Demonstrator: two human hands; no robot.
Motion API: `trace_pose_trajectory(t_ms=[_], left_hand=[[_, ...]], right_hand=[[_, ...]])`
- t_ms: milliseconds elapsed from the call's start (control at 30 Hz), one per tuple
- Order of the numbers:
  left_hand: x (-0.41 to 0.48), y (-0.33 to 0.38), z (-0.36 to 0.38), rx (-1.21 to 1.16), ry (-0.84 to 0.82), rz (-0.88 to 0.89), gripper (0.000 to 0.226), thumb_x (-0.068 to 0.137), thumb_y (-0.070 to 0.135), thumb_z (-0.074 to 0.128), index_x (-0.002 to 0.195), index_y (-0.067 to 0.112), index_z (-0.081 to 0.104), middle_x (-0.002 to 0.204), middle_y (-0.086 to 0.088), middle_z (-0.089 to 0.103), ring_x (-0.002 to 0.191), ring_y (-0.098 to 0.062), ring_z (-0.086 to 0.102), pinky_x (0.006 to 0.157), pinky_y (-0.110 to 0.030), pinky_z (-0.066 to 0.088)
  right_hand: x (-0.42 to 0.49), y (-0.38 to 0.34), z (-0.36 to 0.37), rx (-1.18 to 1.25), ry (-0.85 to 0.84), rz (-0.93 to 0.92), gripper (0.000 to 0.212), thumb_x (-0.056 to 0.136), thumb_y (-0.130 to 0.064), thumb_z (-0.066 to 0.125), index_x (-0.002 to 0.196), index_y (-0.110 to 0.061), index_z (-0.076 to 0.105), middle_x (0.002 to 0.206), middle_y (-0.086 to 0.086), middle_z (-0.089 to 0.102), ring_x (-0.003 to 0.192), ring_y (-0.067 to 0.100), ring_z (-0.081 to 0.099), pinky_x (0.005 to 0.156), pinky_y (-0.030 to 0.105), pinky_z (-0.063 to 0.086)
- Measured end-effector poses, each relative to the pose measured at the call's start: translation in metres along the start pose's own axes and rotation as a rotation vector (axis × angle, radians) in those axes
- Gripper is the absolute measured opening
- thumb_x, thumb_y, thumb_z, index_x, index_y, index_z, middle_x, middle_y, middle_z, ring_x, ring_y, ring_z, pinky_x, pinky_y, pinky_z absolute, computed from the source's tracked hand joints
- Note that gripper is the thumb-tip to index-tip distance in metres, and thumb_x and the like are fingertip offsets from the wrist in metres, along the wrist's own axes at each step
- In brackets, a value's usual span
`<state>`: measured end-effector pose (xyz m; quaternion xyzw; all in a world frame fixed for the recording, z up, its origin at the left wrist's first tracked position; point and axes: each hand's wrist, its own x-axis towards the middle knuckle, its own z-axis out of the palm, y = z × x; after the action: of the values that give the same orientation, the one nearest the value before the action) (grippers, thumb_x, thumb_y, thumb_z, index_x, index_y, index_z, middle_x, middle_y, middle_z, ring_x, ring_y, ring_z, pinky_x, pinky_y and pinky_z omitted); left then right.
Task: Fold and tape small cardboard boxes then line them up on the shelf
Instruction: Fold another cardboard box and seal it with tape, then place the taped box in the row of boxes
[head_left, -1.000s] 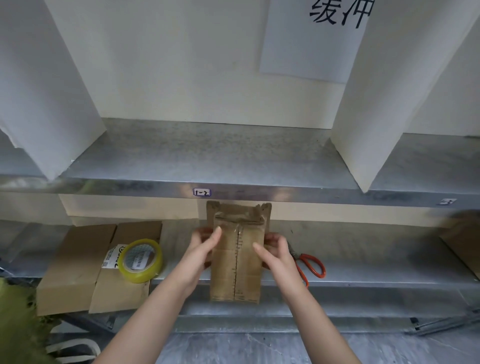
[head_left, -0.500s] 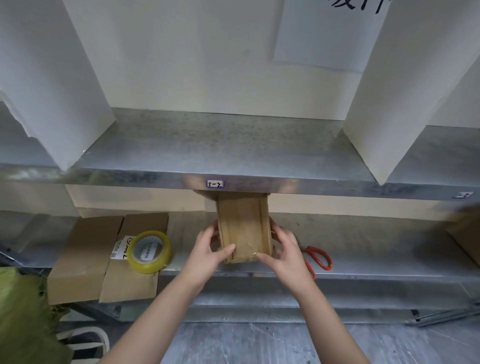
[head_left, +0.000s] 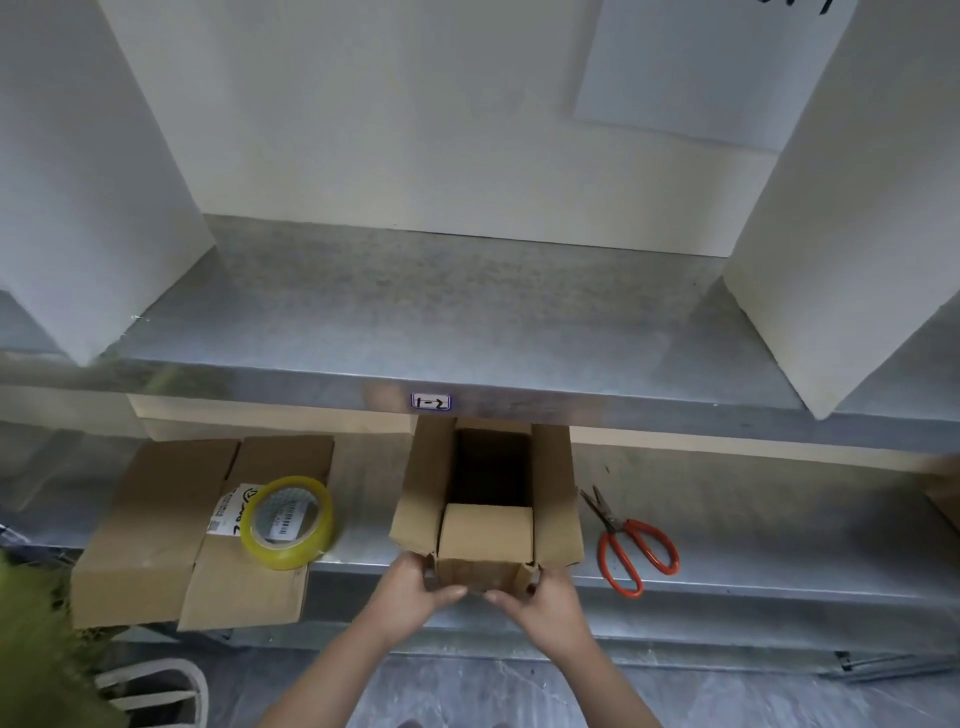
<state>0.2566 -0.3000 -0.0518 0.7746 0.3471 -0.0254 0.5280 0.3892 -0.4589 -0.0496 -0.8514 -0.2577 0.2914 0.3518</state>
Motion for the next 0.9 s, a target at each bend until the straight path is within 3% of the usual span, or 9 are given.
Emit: trace_pose_trajectory(t_ms=[100, 133, 200, 300, 467, 733, 833, 900], left_hand=[[0.009, -0.004, -0.012, 0.131, -0.034, -0.009, 0.049, 0.074, 0.06, 0.071, 0.113, 0.032, 0.061, 0.115, 0.013, 0.061, 0.107, -0.004, 0.057, 0.097, -0.029, 0.047], [0.012, -0.006, -0.014, 0.189, -0.034, 0.001, 0.055, 0.074, 0.061, 0.071, 0.117, 0.03, 0.058, 0.118, 0.009, 0.058, 0.112, -0.008, 0.055, 0.099, -0.029, 0.045], [0.017, -0.008, -0.02, 0.349, -0.021, 0.029, 0.068, 0.075, 0.063, 0.069, 0.127, 0.024, 0.053, 0.128, 0.0, 0.052, 0.124, -0.017, 0.047, 0.105, -0.033, 0.04], [0.016, -0.015, -0.034, 0.641, 0.075, 0.143, 0.088, 0.078, 0.068, 0.06, 0.146, 0.02, 0.033, 0.154, -0.003, 0.03, 0.145, -0.022, 0.02, 0.117, -0.039, 0.025], [0.008, -0.021, -0.067, 0.909, 0.122, 0.302, 0.086, 0.084, 0.07, 0.048, 0.153, 0.033, 0.012, 0.162, 0.007, 0.009, 0.149, -0.018, -0.001, 0.12, -0.039, 0.003], [-0.002, 0.022, -0.073, 0.983, 0.116, 0.497, 0.082, 0.085, 0.065, 0.051, 0.152, 0.039, 0.011, 0.161, 0.006, 0.016, 0.149, -0.02, 0.009, 0.119, -0.038, 0.001], [-0.004, 0.042, -0.052, 1.0, 0.099, 0.568, 0.081, 0.086, 0.063, 0.052, 0.152, 0.037, 0.012, 0.161, 0.006, 0.016, 0.149, -0.02, 0.011, 0.12, -0.039, 0.004], [-0.006, 0.055, -0.032, 1.011, 0.078, 0.609, 0.082, 0.086, 0.062, 0.052, 0.152, 0.036, 0.012, 0.16, 0.006, 0.017, 0.148, -0.02, 0.012, 0.12, -0.039, 0.005]], right_hand=[[0.011, 0.001, -0.005, 0.011, -0.013, 0.035, 0.03, 0.073, -0.046, 0.082, 0.072, -0.02, 0.067, 0.069, -0.008, 0.068, 0.064, -0.003, 0.061, 0.06, 0.011, 0.045], [0.015, 0.0, -0.005, 0.032, -0.011, 0.042, 0.029, 0.073, -0.045, 0.082, 0.074, -0.018, 0.069, 0.072, -0.009, 0.069, 0.068, 0.001, 0.063, 0.061, 0.009, 0.043], [0.021, -0.002, -0.003, 0.087, -0.019, 0.035, 0.019, 0.075, -0.039, 0.082, 0.084, -0.025, 0.072, 0.081, -0.019, 0.07, 0.077, -0.009, 0.063, 0.066, 0.002, 0.041], [0.021, -0.003, -0.001, 0.134, 0.003, 0.013, 0.011, 0.08, -0.034, 0.079, 0.084, -0.031, 0.07, 0.084, -0.019, 0.069, 0.08, -0.009, 0.062, 0.067, 0.002, 0.042], [0.002, -0.003, 0.0, 0.251, 0.084, 0.008, 0.014, 0.083, -0.022, 0.077, 0.092, -0.025, 0.067, 0.093, -0.014, 0.068, 0.091, 0.004, 0.063, 0.071, 0.002, 0.044], [-0.048, 0.012, -0.046, 0.193, 0.237, -0.006, 0.019, 0.084, -0.013, 0.075, 0.101, -0.004, 0.072, 0.099, 0.001, 0.072, 0.096, 0.011, 0.064, 0.08, 0.012, 0.046], [-0.071, 0.028, -0.073, 0.233, 0.255, 0.022, 0.009, 0.085, -0.014, 0.075, 0.093, -0.01, 0.073, 0.093, -0.001, 0.074, 0.091, 0.011, 0.068, 0.077, 0.017, 0.052], [-0.088, 0.043, -0.093, 0.281, 0.269, 0.031, 0.012, 0.085, -0.015, 0.074, 0.09, -0.025, 0.071, 0.093, -0.014, 0.073, 0.093, 0.001, 0.067, 0.075, 0.01, 0.049]])
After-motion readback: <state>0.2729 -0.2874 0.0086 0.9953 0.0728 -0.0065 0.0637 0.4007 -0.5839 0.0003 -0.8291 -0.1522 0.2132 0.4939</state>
